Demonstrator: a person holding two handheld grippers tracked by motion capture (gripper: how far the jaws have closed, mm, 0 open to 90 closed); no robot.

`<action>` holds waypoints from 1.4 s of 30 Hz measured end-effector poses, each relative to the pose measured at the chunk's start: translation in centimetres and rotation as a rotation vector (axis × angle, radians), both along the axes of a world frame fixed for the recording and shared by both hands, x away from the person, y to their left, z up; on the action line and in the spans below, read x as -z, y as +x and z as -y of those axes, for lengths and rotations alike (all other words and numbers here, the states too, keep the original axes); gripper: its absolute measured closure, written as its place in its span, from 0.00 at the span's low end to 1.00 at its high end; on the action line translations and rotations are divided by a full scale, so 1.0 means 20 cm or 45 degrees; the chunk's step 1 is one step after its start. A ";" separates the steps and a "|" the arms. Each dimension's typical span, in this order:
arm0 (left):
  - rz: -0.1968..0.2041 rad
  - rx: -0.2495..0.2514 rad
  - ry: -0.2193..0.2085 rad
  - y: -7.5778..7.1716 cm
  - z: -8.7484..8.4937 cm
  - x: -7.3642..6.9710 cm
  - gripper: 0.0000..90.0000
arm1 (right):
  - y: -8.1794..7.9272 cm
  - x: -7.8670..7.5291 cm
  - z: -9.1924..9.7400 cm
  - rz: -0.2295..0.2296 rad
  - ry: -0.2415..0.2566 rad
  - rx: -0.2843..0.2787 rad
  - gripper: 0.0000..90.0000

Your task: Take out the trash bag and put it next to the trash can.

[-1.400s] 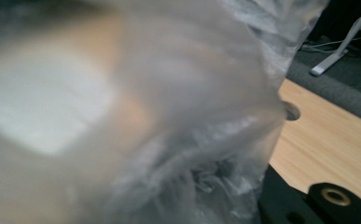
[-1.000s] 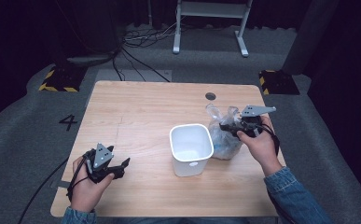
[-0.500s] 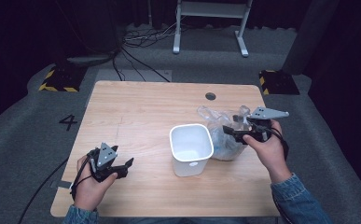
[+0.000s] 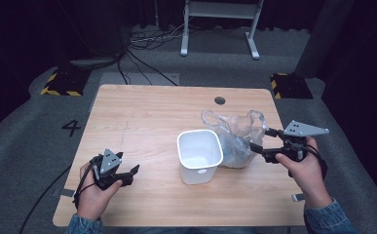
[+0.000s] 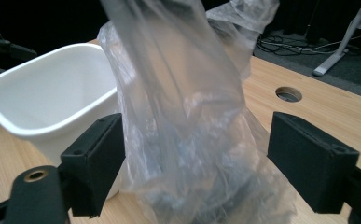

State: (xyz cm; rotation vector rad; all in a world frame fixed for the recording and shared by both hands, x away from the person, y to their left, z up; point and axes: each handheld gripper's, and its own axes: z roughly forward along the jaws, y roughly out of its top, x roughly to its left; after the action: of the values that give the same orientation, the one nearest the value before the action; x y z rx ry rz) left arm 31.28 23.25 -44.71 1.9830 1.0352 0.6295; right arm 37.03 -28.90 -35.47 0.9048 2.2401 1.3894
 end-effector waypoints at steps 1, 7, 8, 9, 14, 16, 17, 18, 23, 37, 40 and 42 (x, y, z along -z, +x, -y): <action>0.002 -0.004 -0.003 0.00 -0.01 0.00 0.29 | -0.02 0.00 0.03 -0.001 0.000 0.004 0.20; -0.007 -0.019 0.000 -0.02 -0.05 0.00 0.29 | -0.07 0.04 0.13 -0.023 -0.029 0.042 0.19; -0.007 -0.019 0.000 -0.02 -0.05 0.00 0.29 | -0.07 0.04 0.13 -0.023 -0.029 0.042 0.19; -0.006 -0.022 -0.001 -0.03 -0.06 0.00 0.29 | -0.07 0.05 0.15 -0.030 -0.032 0.052 0.19; -0.011 -0.032 -0.010 -0.04 -0.09 0.00 0.29 | -0.08 0.12 0.24 -0.067 -0.038 0.096 0.18; -0.009 -0.035 -0.007 -0.04 -0.10 0.01 0.28 | -0.08 0.15 0.26 -0.085 -0.052 0.105 0.18; -0.014 -0.041 -0.012 -0.04 -0.11 0.01 0.28 | -0.08 0.16 0.27 -0.095 -0.063 0.106 0.18; -0.016 -0.044 -0.013 -0.04 -0.12 0.01 0.28 | -0.08 0.18 0.28 -0.106 -0.071 0.111 0.18; -0.040 -0.049 0.008 -0.05 -0.16 0.03 0.27 | -0.09 0.27 0.33 -0.148 -0.118 0.132 0.18; -0.123 -0.013 0.095 -0.04 -0.26 0.14 0.24 | -0.11 0.48 0.36 -0.227 -0.181 0.153 0.18; -0.164 -0.022 0.114 -0.03 -0.27 0.19 0.23 | -0.11 0.54 0.36 -0.240 -0.208 0.142 0.18; -0.181 -0.027 0.115 -0.02 -0.28 0.22 0.23 | -0.12 0.58 0.36 -0.251 -0.226 0.151 0.18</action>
State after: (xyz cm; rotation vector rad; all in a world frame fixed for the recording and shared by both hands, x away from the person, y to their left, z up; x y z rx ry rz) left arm 30.81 28.89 -49.02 2.1228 1.1322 0.5619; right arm 34.72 -36.17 -47.13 1.1331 2.3640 1.0712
